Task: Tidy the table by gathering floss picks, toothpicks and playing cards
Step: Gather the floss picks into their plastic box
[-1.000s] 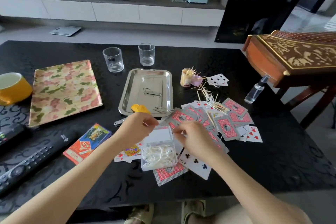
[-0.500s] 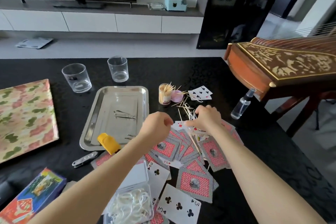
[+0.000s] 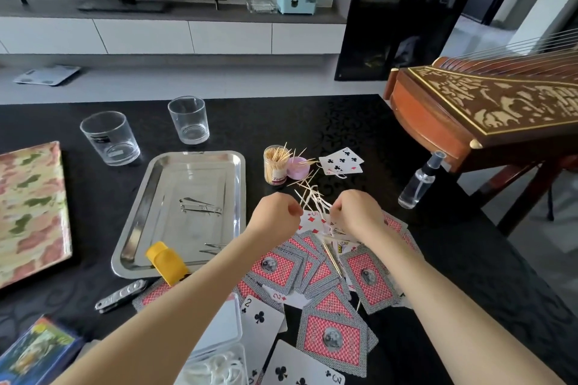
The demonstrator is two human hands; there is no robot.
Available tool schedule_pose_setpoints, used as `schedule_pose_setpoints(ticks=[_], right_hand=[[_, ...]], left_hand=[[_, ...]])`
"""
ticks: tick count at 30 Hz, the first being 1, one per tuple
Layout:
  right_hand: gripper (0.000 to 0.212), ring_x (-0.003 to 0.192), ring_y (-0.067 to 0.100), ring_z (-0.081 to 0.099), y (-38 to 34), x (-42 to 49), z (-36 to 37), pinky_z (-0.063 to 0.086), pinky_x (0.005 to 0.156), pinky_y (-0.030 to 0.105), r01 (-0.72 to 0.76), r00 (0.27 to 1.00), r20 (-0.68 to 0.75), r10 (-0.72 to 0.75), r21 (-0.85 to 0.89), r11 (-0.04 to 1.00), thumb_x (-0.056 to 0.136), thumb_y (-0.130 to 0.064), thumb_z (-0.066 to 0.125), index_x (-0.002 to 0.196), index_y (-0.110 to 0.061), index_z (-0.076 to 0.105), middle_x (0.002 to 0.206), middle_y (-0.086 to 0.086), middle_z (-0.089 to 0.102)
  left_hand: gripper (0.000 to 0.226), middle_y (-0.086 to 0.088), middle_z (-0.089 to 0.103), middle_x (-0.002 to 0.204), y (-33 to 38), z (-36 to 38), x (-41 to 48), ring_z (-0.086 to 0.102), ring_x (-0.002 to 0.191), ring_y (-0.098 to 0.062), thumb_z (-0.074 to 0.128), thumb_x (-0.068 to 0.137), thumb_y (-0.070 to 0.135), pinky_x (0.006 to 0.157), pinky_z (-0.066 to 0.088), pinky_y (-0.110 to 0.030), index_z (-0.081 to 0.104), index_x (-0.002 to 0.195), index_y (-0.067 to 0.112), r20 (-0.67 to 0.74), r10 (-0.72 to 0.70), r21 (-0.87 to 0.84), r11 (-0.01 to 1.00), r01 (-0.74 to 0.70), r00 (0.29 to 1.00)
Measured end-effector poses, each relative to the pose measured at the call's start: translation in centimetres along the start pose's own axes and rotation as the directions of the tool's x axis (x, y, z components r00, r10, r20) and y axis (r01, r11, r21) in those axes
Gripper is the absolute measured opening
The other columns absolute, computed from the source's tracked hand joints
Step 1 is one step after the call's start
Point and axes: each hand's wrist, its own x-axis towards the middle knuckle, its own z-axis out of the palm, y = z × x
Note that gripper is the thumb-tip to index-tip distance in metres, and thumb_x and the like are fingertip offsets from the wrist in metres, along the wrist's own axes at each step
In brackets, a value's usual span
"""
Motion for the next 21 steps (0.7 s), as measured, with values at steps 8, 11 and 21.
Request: schedule_pose_setpoints(ticks=[8, 11, 21], right_hand=[[0.019, 0.049, 0.017, 0.034, 2.1, -1.2, -2.3, 0.029, 0.052, 0.026, -0.184, 0.983, 0.108, 0.15, 0.644, 0.743, 0.079, -0.013, 0.065, 0.062, -0.003, 0.063, 0.055, 0.009, 0.039], [0.019, 0.047, 0.013, 0.04, 2.8, -1.8, -3.0, 0.033, 0.046, 0.02, -0.269, 0.963, 0.196, 0.185, 0.739, 0.617, 0.078, -0.013, 0.071, 0.077, 0.006, 0.071, 0.059, 0.01, 0.053], [0.012, 0.054, 0.009, 0.051, 3.8, -3.4, -3.2, 0.037, 0.053, 0.018, -0.129, 0.98, -0.002, 0.201, 0.76, 0.637, 0.083, -0.013, 0.067, 0.074, -0.006, 0.072, 0.064, 0.005, 0.064]], left_hand=[[0.021, -0.007, 0.07, 0.091, 1.7, 2.1, 1.7, 0.066, 0.082, -0.024, 0.052, 0.088, 0.012, 0.071, 0.054, -0.031, 0.072, 0.09, 0.007, 0.017, 0.019, 0.11, 0.994, -0.02, 1.0], [0.019, -0.007, 0.069, 0.088, 2.1, 3.1, 2.7, 0.064, 0.079, -0.026, 0.053, 0.087, 0.013, 0.065, 0.051, -0.031, 0.07, 0.085, 0.007, 0.015, -0.025, 0.184, 0.983, 0.022, 1.0], [0.011, -0.008, 0.064, 0.097, 4.3, 4.4, 4.5, 0.061, 0.089, -0.024, 0.057, 0.085, 0.01, 0.064, 0.042, -0.027, 0.061, 0.096, 0.008, -0.047, -0.139, 0.322, 0.935, 0.147, 0.989]])
